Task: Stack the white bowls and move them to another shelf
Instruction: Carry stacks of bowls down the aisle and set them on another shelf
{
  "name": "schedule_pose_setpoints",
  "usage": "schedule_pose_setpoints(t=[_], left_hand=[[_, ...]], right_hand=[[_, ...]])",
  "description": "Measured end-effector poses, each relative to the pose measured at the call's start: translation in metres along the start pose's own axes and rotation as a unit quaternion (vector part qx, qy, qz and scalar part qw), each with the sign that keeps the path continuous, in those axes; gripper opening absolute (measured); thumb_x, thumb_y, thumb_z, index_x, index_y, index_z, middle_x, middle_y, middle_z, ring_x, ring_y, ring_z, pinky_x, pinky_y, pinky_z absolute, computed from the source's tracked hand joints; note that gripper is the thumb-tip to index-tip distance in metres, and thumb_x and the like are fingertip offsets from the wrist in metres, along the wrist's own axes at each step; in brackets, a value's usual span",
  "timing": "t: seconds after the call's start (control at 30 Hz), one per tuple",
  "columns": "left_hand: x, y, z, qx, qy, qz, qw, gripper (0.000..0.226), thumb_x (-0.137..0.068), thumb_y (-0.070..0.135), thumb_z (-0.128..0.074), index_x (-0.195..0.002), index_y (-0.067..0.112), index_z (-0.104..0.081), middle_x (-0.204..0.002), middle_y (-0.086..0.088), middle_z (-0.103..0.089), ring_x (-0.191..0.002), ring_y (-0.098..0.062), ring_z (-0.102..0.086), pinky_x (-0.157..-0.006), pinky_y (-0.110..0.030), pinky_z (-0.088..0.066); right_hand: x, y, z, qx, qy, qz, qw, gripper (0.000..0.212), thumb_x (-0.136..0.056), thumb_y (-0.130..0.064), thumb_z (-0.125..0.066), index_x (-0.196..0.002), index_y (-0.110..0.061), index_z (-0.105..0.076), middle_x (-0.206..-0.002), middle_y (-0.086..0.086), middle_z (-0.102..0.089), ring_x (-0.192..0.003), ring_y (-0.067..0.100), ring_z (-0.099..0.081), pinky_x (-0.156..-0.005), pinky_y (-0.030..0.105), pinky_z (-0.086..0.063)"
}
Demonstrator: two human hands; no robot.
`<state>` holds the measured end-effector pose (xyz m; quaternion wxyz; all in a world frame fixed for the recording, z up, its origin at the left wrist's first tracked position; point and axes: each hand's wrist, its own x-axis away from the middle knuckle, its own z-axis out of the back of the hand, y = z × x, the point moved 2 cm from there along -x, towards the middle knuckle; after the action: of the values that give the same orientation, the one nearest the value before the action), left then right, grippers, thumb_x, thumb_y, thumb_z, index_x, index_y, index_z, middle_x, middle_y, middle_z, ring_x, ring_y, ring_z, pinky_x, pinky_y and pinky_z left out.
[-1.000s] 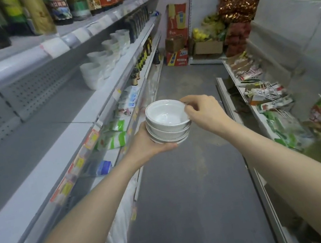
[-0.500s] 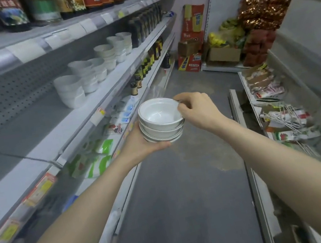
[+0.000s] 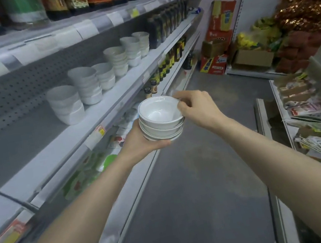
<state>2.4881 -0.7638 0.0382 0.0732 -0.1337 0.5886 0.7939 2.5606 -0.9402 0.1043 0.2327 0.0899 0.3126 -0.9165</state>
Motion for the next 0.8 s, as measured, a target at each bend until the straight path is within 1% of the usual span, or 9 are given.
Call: schedule_pose_setpoints(t=[0.07,0.17,0.3,0.4,0.47,0.6,0.7,0.77,0.8], left_hand=[[-0.02,-0.007,0.008,-0.002,0.008,0.006,1.0,0.071,-0.057,0.033,-0.092,-0.121,0.032,-0.062,-0.122,0.007,-0.07,-0.118,-0.01,-0.062,-0.103,-0.037,-0.048],[-0.046,-0.013,0.023,-0.013,0.023,0.012,1.0,0.076,-0.056,0.035,-0.09,-0.124,0.026,-0.06,-0.121,0.009,-0.069,-0.117,-0.006,-0.062,-0.098,-0.025,-0.048],[-0.064,-0.025,0.046,-0.049,0.063,0.036,0.996,0.064,-0.058,0.014,-0.093,-0.102,0.05,-0.062,-0.104,0.034,-0.068,-0.103,0.013,-0.061,-0.085,-0.008,-0.045],[-0.07,-0.034,0.063,-0.067,0.098,0.056,0.991,0.069,-0.059,0.018,-0.095,-0.102,0.058,-0.06,-0.106,0.033,-0.068,-0.104,0.012,-0.061,-0.088,-0.017,-0.049],[-0.072,-0.04,0.072,-0.072,0.127,0.072,0.987,0.066,-0.056,0.022,-0.093,-0.103,0.051,-0.058,-0.104,0.038,-0.065,-0.102,0.015,-0.06,-0.086,-0.011,-0.047],[-0.067,-0.05,0.085,-0.086,0.192,0.111,0.971,0.07,-0.054,0.025,-0.093,-0.103,0.049,-0.05,-0.099,0.052,-0.056,-0.099,0.026,-0.053,-0.081,0.001,-0.039],[-0.061,-0.052,0.091,-0.094,0.24,0.133,0.957,0.073,-0.053,0.032,-0.096,-0.107,0.053,-0.052,-0.105,0.048,-0.059,-0.106,0.021,-0.054,-0.092,-0.008,-0.044],[-0.057,-0.051,0.094,-0.101,0.272,0.142,0.947,0.071,-0.049,0.042,-0.092,-0.106,0.063,-0.054,-0.107,0.044,-0.061,-0.108,0.018,-0.056,-0.093,-0.01,-0.045],[-0.054,-0.053,0.095,-0.1,0.289,0.146,0.941,0.071,-0.048,0.043,-0.092,-0.106,0.061,-0.055,-0.108,0.042,-0.062,-0.108,0.017,-0.057,-0.092,-0.01,-0.045]], right_hand=[[-0.026,0.002,-0.007,-0.001,-0.003,0.007,1.0,0.04,-0.085,-0.02,-0.045,-0.116,-0.025,-0.07,-0.08,-0.005,-0.072,-0.077,0.019,-0.064,-0.077,0.031,-0.051],[-0.062,0.0,-0.016,-0.014,-0.01,0.026,1.0,0.038,-0.086,-0.018,-0.046,-0.116,-0.024,-0.07,-0.082,0.0,-0.073,-0.079,0.022,-0.066,-0.079,0.035,-0.054],[-0.099,-0.01,-0.031,-0.037,-0.036,0.07,0.996,0.034,-0.085,-0.015,-0.047,-0.106,-0.025,-0.072,-0.066,-0.006,-0.064,-0.069,0.021,-0.057,-0.069,0.031,-0.047],[-0.128,-0.015,-0.052,-0.054,-0.064,0.092,0.992,0.035,-0.084,-0.019,-0.048,-0.108,-0.027,-0.072,-0.079,-0.003,-0.072,-0.078,0.02,-0.064,-0.074,0.032,-0.052],[-0.147,-0.02,-0.068,-0.065,-0.081,0.109,0.989,0.037,-0.085,-0.021,-0.049,-0.114,-0.026,-0.071,-0.087,-0.002,-0.075,-0.085,0.02,-0.066,-0.08,0.034,-0.053],[-0.176,-0.031,-0.096,-0.084,-0.128,0.149,0.977,0.035,-0.086,-0.019,-0.051,-0.116,-0.022,-0.069,-0.084,0.0,-0.074,-0.084,0.021,-0.064,-0.077,0.032,-0.05],[-0.192,-0.041,-0.115,-0.105,-0.177,0.188,0.96,0.033,-0.085,-0.017,-0.051,-0.111,-0.023,-0.071,-0.081,0.002,-0.073,-0.082,0.024,-0.064,-0.076,0.033,-0.05],[-0.202,-0.05,-0.127,-0.116,-0.196,0.217,0.949,0.034,-0.084,-0.019,-0.051,-0.11,-0.024,-0.071,-0.078,0.001,-0.072,-0.081,0.024,-0.063,-0.077,0.033,-0.05],[-0.205,-0.055,-0.133,-0.117,-0.204,0.231,0.944,0.034,-0.084,-0.02,-0.051,-0.111,-0.024,-0.071,-0.076,0.0,-0.071,-0.08,0.024,-0.062,-0.078,0.032,-0.049]])
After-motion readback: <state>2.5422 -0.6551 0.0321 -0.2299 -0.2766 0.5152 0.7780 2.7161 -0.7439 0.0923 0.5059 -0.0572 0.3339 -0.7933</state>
